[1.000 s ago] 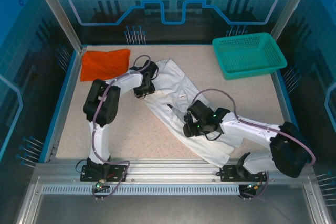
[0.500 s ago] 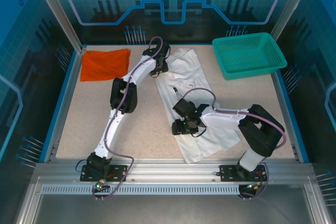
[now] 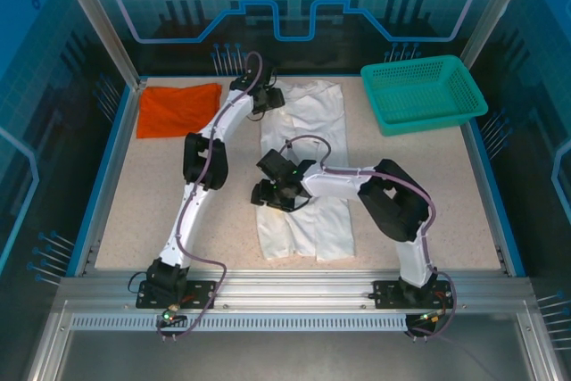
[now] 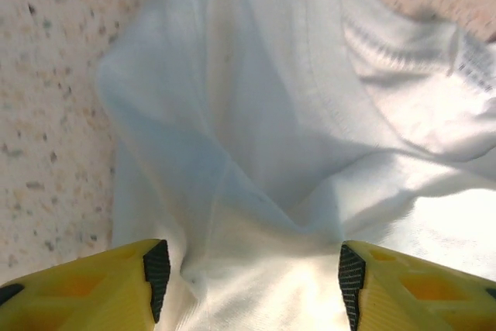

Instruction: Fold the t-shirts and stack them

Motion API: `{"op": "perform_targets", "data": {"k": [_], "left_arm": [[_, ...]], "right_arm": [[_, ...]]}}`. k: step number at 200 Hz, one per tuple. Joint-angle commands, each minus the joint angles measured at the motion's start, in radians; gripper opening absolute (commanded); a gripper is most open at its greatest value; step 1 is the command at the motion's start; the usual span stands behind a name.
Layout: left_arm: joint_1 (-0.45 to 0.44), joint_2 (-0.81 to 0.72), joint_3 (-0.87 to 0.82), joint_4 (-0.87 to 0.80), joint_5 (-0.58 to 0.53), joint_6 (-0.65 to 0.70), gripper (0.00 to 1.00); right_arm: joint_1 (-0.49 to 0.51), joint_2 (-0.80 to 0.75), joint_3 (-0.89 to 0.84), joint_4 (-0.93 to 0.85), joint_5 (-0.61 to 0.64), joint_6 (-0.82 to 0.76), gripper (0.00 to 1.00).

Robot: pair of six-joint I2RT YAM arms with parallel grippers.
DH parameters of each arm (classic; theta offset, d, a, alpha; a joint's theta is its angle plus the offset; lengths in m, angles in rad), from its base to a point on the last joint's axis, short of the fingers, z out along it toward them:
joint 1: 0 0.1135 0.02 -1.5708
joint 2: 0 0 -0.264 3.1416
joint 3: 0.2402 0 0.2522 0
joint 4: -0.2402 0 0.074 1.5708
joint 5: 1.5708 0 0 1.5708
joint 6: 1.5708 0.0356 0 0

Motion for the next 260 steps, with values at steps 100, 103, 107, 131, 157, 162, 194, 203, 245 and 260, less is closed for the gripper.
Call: {"op": "perform_targets", "data": {"k": [100, 103, 107, 131, 157, 162, 194, 203, 245, 260], "left_arm": [[-0.002, -0.798, -0.565, 0.046, 0.151, -0.086, 0.96], [-0.006, -0.843, -0.637, 0.073, 0.161, -0.100, 0.95], [-0.012, -0.906, -0.742, 0.110, 0.171, -0.119, 0.94], [-0.087, -1.232, -1.262, 0.223, 0.175, -0.215, 0.86], [-0.204, -1.452, -1.609, 0.192, 0.158, -0.261, 0.69], [-0.221, -1.489, -1.653, 0.160, 0.147, -0.271, 0.65], [-0.369, -1.730, -1.931, 0.089, 0.168, -0.392, 0.57], [-0.414, -1.768, -1.988, 0.079, 0.188, -0.433, 0.56], [-0.530, -1.874, -2.222, 0.199, 0.256, -0.591, 0.52], [-0.535, -1.886, -2.284, 0.282, 0.288, -0.637, 0.50]], "right_arm": [[0.109, -0.493, -0.177, -0.154, 0.229, -0.101, 0.69], [0.105, -0.522, -0.205, -0.162, 0.232, -0.100, 0.69], [0.097, -0.560, -0.247, -0.172, 0.235, -0.097, 0.69], [0.029, -0.823, -0.509, -0.245, 0.216, -0.064, 0.67], [-0.099, -1.099, -0.734, -0.342, 0.136, -0.087, 0.62], [-0.130, -1.148, -0.763, -0.361, 0.104, -0.106, 0.60], [-0.241, -1.352, -0.902, -0.419, -0.033, -0.169, 0.52], [-0.258, -1.361, -0.927, -0.416, -0.066, -0.171, 0.50], [-0.273, -1.251, -0.962, -0.335, -0.162, -0.189, 0.49], [-0.273, -1.209, -0.958, -0.319, -0.173, -0.195, 0.48]]}}
